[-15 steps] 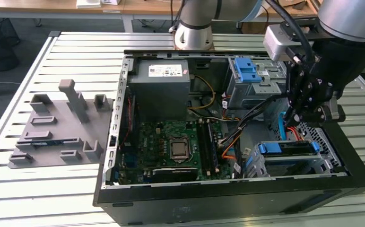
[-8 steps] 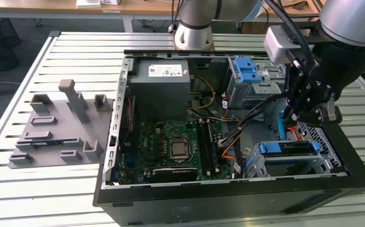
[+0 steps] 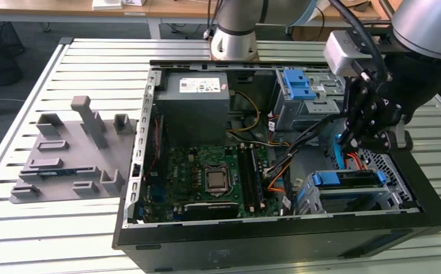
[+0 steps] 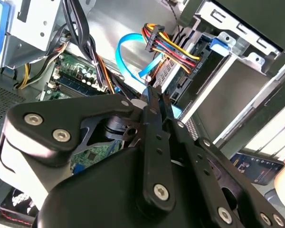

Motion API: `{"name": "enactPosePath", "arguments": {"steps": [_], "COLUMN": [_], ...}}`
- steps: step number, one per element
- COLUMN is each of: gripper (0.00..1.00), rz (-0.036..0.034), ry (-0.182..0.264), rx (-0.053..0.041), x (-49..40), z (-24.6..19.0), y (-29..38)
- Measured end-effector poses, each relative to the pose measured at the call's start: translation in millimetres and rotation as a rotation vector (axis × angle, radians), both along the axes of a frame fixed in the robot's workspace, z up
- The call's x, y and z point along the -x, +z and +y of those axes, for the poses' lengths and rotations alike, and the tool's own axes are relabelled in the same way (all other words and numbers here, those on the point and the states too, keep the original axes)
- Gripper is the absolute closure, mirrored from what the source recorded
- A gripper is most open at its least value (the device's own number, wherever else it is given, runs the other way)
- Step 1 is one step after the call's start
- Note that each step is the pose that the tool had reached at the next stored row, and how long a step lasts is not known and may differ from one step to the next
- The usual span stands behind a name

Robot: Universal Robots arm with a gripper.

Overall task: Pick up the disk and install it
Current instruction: 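Insert the second disk wire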

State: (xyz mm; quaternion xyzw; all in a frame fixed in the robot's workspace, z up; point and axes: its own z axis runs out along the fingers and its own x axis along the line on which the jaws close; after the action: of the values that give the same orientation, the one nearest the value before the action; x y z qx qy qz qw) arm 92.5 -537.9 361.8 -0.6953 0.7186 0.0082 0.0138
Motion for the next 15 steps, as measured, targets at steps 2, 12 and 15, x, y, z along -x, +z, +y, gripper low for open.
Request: {"name": "enactPosePath", "arguments": {"steps": [2,12,15], "gripper": [0.84,0.84,0.84], "rz": [0.0076,0.0091,0.0092], "ry": [0.0,-0.006,-0.006], "rx": [0.0,0.0,0.0], "x": [-1.8,-2.4,-2.4], "z": [-0.1,-9.6,-9.8], "y": [-2.1,-7.4,-7.5]}}
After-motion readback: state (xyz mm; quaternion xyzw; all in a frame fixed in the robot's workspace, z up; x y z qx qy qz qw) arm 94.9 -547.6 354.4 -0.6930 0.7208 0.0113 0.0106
